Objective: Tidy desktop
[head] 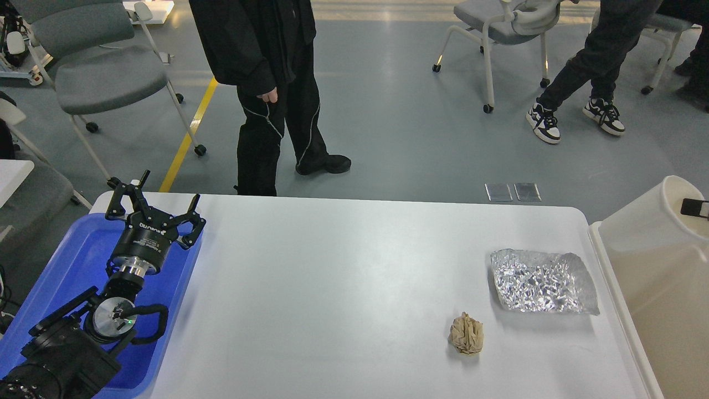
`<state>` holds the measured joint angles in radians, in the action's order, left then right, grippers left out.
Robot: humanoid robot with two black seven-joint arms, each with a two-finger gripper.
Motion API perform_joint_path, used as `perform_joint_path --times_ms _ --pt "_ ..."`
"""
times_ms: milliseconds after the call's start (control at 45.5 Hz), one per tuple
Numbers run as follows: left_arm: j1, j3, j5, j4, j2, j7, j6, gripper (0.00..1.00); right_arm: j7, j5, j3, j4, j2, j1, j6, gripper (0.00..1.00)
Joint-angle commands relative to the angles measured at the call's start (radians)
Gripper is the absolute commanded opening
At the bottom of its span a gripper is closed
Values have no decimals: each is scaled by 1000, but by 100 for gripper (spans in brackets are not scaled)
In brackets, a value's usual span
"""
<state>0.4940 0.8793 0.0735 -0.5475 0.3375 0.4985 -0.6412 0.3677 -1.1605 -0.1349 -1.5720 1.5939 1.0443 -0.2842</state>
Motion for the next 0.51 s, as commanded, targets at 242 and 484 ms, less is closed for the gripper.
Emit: perform_joint_path --times_ms 242,484 --pt "0 0 0 0 0 0 0 100 53 433 339 222 -58 -7 234 0" --pt "0 0 0 0 0 0 0 100 68 741 389 309 -164 -107 264 0"
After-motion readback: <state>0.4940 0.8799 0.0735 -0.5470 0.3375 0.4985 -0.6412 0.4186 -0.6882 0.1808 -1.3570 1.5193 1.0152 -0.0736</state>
